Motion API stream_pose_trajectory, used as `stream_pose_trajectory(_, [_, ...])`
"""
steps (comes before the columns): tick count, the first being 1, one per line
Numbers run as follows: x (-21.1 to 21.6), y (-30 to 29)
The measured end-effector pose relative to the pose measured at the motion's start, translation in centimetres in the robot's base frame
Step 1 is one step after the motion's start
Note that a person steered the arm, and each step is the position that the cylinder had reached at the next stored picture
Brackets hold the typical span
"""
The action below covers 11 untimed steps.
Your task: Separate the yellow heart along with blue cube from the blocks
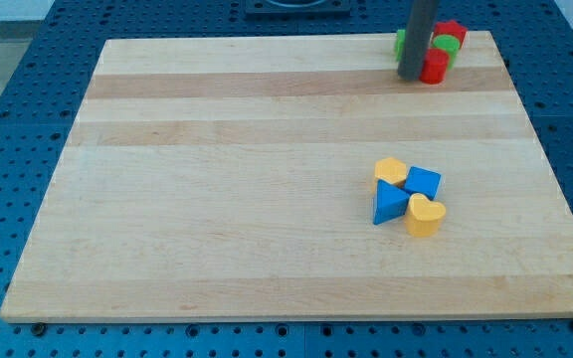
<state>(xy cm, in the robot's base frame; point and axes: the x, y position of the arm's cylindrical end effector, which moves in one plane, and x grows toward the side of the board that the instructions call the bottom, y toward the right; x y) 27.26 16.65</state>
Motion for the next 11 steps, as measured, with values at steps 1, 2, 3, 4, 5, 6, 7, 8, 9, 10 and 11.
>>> stream_pose_trajectory(1, [0.6, -0.9])
stream_pose_trajectory(2, [5.9, -3.4])
stream_pose_trajectory(3, [8.8, 1.8])
stream_pose_trajectory(4, [12.7, 7.3])
stream_pose_trajectory(5, [21.8, 8.6])
stream_pose_trajectory(6, [30.8, 6.5])
stream_pose_trajectory(7, [33.8, -0.5])
stream_pose_trajectory(8, [32.5, -4.1])
stream_pose_trajectory(9, [29.1, -4.5])
stream_pose_trajectory(10, [26.9, -4.7])
stream_pose_trajectory(11, [24.8, -4.7])
